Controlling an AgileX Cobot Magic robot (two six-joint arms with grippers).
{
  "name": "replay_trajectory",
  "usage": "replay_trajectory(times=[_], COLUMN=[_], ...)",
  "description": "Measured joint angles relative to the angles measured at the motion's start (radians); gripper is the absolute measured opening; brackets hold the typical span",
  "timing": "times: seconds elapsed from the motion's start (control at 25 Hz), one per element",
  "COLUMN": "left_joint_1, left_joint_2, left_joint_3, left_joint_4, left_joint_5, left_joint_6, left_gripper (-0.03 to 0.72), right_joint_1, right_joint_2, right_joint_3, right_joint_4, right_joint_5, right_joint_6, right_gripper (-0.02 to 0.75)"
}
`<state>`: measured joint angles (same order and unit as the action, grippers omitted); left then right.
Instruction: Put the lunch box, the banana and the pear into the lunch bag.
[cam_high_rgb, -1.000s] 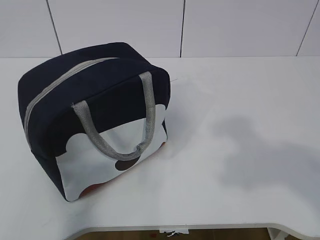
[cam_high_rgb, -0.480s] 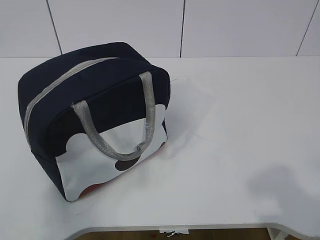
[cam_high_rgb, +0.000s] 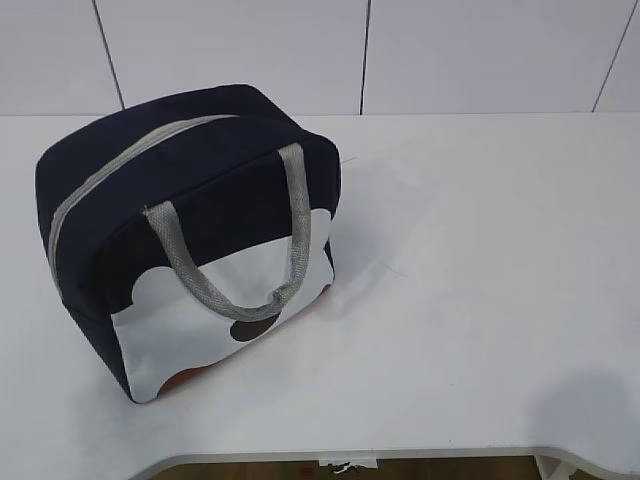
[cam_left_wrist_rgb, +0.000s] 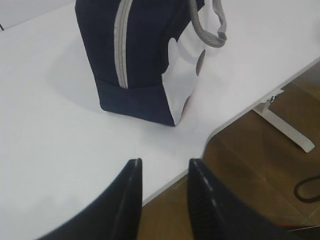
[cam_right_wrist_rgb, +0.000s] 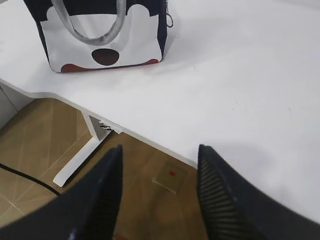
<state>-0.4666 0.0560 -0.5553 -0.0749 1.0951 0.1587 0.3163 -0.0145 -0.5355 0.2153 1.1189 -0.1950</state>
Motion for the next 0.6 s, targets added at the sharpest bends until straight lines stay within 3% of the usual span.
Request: replay_trajectory(times=[0.32, 0.6], left_joint_1=[0.0, 0.0], left_joint_2=[-0.047, -0.047], left_joint_3=[0.029, 0.029], left_joint_4=[-0.002, 0.031], left_joint_5=[0.016, 0.016], left_joint_6=[-0.007, -0.058], left_gripper=[0.239, 0.239], right_joint_1=[0.0, 0.0], right_joint_2=[-0.002, -0.002], right_joint_3=[0.031, 0.033], right_joint_4=[-0.076, -0.237], right_joint_5=[0.024, 0.025], right_joint_6=[0.046, 0.249], right_gripper=[0.383, 0.383])
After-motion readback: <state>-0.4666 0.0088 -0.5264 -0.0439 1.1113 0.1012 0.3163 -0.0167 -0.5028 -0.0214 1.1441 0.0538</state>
